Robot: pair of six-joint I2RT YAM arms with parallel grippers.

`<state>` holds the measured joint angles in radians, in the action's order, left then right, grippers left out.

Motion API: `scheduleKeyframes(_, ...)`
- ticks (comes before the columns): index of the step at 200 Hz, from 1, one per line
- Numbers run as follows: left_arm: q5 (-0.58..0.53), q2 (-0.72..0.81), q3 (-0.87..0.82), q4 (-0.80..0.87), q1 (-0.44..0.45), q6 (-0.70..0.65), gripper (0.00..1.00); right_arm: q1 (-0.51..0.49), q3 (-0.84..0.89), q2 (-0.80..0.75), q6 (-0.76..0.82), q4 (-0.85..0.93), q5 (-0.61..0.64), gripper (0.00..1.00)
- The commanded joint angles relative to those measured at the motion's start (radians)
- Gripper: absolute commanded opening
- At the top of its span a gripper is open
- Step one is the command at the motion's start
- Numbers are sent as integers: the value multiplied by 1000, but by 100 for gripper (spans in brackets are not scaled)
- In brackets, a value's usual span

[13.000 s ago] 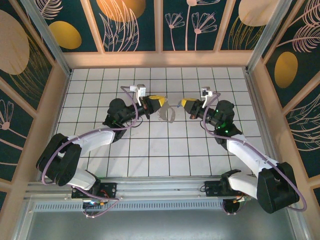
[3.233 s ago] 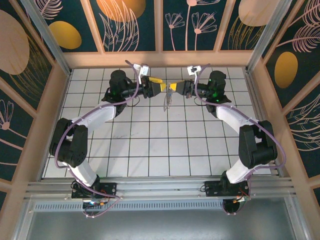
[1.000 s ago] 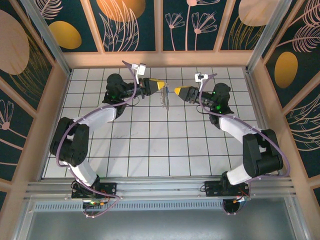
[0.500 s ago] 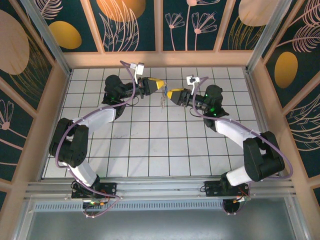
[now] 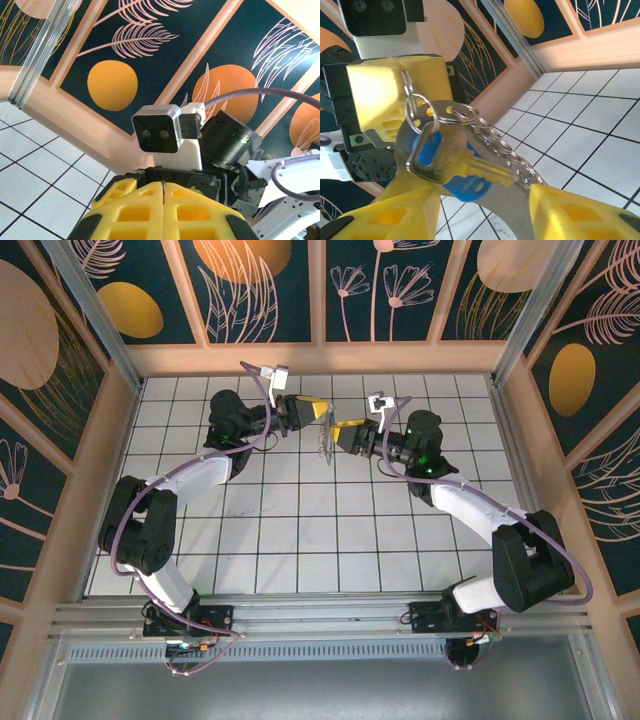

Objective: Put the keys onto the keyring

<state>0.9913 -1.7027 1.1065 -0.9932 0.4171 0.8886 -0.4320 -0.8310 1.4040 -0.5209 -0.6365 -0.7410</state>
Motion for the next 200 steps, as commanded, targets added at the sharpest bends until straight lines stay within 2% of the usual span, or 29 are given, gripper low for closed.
scheduleKeyframes(1, 12, 19, 9, -65, 3, 10, 0, -8, 12, -39, 36, 4, 17, 51)
scheduleKeyframes(127, 9, 21, 3, -70, 9, 12, 0, -41, -98, 1, 84, 53, 114, 50)
scheduleKeyframes(171, 4, 19, 3, -77, 9, 19, 0, -51, -81, 0, 102, 37, 69, 41)
scheduleKeyframes(200, 5, 16, 4, -88, 10, 28, 0, -61, -69, -4, 117, 45, 60, 30)
